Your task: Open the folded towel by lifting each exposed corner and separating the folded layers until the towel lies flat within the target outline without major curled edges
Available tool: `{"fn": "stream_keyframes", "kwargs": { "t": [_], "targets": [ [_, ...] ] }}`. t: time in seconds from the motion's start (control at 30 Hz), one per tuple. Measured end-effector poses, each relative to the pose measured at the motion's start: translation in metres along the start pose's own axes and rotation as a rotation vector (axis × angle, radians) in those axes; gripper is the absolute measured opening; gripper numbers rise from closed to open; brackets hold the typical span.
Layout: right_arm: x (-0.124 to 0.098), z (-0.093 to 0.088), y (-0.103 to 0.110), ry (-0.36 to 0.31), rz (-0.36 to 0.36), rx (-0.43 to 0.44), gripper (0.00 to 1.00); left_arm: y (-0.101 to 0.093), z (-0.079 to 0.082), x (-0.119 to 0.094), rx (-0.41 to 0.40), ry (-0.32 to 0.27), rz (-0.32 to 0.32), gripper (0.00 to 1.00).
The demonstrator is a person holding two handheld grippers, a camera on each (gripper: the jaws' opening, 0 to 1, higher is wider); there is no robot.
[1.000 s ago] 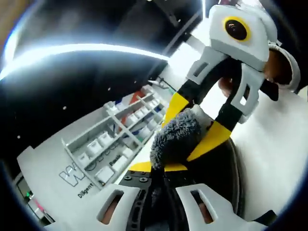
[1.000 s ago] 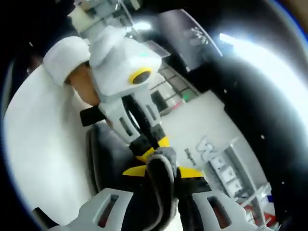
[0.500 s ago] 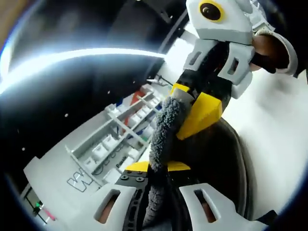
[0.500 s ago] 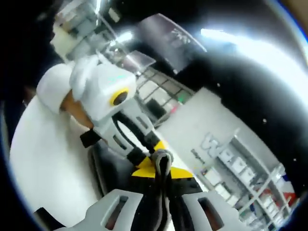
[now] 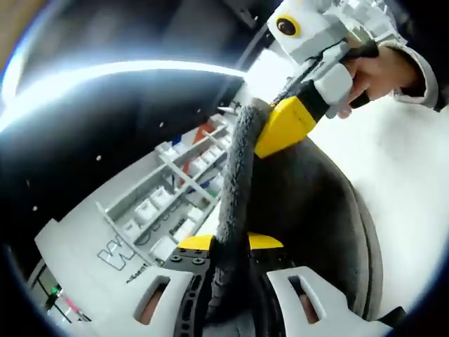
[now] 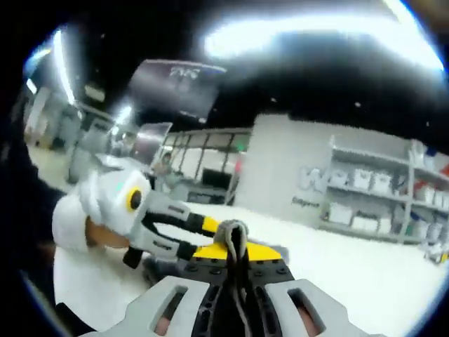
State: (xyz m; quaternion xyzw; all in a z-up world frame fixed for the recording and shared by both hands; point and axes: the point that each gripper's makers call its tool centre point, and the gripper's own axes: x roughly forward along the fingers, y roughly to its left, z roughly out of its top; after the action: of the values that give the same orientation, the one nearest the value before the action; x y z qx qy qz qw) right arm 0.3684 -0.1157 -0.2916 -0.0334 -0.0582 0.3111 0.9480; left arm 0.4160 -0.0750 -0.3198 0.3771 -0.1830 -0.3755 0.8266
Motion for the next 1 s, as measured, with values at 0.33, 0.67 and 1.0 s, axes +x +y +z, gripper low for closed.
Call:
{"fn": "stream_keyframes", "kwargs": {
  "t": [0.33,0.67,1.0],
  "targets": [
    [-0.017,0.022,0.002,-0.123,0.142,0.273,0.0,0.001,-0.02,0.004,0.015,0.083,0.001,0.19],
    [-0.034,0.033,0.007,-0.119,0.29,0.432,0.0,0.002,-0.022,0.004,0.012,0.09,0.002,0.13],
    [-0.033,0.024,-0.013,-0.091,0.154,0.21,0.02,0.001,-0.02,0.002,-0.053,0.081,-0.017,0.04]
  ]
}}
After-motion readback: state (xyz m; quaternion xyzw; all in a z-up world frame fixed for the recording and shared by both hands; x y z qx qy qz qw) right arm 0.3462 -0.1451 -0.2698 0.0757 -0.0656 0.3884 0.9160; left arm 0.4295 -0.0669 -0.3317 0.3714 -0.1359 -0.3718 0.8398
